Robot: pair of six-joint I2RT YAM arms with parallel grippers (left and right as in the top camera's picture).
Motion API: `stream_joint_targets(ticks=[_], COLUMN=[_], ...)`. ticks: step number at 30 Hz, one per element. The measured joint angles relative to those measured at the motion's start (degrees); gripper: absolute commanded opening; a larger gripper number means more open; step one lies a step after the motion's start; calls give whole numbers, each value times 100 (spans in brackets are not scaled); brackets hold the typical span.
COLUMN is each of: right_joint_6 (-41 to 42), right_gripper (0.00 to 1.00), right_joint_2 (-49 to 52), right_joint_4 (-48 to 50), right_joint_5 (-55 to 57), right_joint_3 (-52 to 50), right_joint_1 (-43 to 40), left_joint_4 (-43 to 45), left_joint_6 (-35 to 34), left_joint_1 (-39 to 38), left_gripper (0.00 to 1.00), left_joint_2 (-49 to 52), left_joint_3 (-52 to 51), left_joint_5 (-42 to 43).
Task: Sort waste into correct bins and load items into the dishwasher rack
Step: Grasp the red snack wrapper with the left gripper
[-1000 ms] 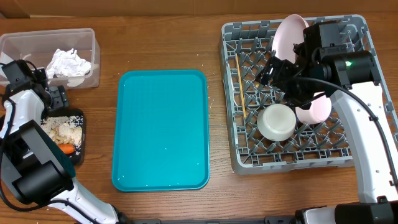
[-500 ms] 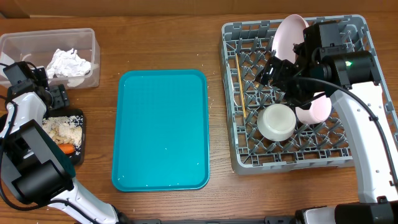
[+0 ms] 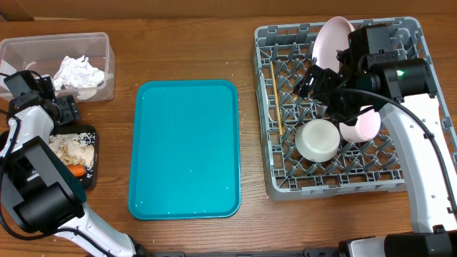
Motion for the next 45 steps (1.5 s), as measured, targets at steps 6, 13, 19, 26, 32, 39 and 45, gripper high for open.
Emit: stream_joint_targets(ticks=[6, 13, 19, 26, 32, 39, 45], right_joint_6=[0, 2, 0, 2, 0, 0, -2], right_gripper=[100, 100, 100, 100, 100, 100, 100], right_joint_2=[0, 0, 0, 0, 0, 0, 0], right_joint_4=[0, 0, -2, 0, 0, 2, 0], right_joint_5=[-4, -4, -2, -4, -2, -4, -4], right_joint_3=[0, 0, 0, 0, 0, 0, 0], right_joint_1=[0, 0, 0, 0, 0, 0, 0], left_joint_4=[55, 85, 133, 195, 269, 295, 297], left_joint_6=[-2, -4, -39, -44, -46, -52, -61], left_joint_1=[0, 0, 0, 0, 0, 0, 0], left_gripper=[84, 83, 72, 58, 51, 36, 27], left_joint_2=[22, 188, 223, 223, 223, 223, 223], left_joint_3=[0, 0, -2, -2, -2, -2, -2], left_joint_5=[31, 63, 83, 76, 81, 81, 81])
